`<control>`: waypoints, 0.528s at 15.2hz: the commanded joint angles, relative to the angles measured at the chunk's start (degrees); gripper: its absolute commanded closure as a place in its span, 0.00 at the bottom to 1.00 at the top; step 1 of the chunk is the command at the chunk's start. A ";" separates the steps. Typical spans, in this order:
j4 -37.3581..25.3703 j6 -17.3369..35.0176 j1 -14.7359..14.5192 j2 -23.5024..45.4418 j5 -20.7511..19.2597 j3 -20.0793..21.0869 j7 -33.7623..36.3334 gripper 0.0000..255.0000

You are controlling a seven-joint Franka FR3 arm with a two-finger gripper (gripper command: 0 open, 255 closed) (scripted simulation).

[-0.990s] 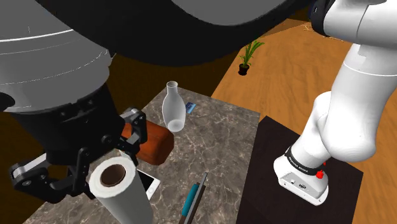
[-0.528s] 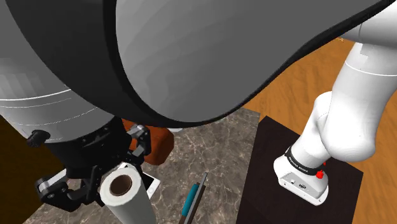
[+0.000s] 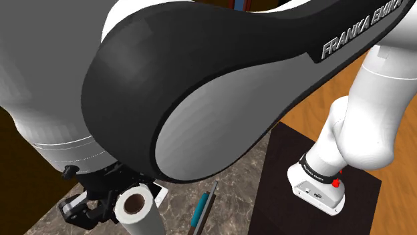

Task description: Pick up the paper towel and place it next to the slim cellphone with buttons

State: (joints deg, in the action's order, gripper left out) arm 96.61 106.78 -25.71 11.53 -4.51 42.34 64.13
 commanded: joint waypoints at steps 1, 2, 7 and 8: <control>1.62 1.69 0.04 0.06 -0.08 -0.04 0.06 1.00; 2.27 2.43 0.04 0.18 -0.18 -0.08 0.10 1.00; 5.30 6.05 -0.05 0.98 -0.83 -0.30 0.40 1.00; 5.86 6.77 -0.08 1.19 -0.99 -0.35 0.48 1.00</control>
State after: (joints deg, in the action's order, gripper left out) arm 101.89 112.76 -25.82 12.48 -5.32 42.09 64.64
